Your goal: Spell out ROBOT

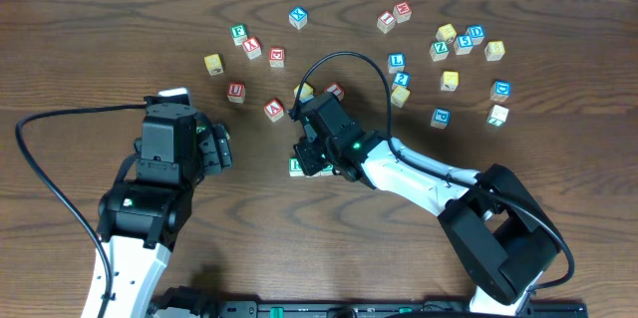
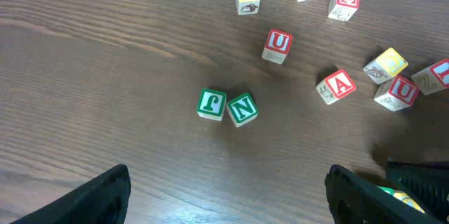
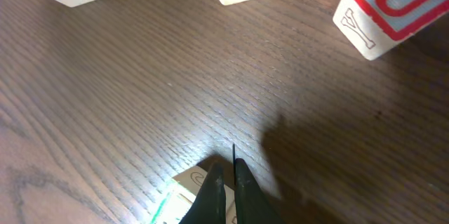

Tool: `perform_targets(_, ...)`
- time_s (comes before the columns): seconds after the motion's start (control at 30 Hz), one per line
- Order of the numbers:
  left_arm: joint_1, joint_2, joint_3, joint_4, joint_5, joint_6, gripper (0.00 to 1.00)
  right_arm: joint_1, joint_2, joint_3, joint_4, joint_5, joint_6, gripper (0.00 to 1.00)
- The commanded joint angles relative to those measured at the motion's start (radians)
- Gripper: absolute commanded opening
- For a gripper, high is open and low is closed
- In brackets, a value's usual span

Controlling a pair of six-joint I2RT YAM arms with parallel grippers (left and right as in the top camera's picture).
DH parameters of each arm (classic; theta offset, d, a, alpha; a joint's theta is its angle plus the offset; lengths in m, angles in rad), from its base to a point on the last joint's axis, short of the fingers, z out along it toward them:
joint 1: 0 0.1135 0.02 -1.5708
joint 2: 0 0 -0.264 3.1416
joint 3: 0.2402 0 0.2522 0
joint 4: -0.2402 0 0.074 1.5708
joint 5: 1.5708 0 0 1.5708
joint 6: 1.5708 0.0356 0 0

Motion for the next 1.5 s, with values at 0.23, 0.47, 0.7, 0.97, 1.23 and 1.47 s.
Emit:
perform_targets(0.23,0.005,0.004,0.025,0.003,0.002,0.008,0.87,0.035,0.000,0.013,0.002,-0.025,-0.021,0.01)
perform_targets(0.47,0.005,0.004,0.025,0.003,0.002,0.008,0.87,0.036,0.000,0.013,-0.006,-0.025,-0.020,0.01)
perform_targets(0.7,0.005,0.004,0.025,0.003,0.002,0.008,0.87,0.055,0.000,0.013,-0.019,-0.025,-0.020,0.01)
perform_targets(0.97,0.005,0.004,0.025,0.003,0.002,0.008,0.87,0.055,0.000,0.013,-0.021,-0.019,-0.020,0.01)
perform_targets(1.23,0.005,0.004,0.025,0.003,0.002,0.008,0.87,0.033,-0.001,0.031,-0.007,0.005,-0.047,0.01)
perform_targets(1.47,0.005,0.004,0.025,0.003,0.002,0.008,0.87,0.037,-0.058,0.238,-0.315,0.006,-0.135,0.02)
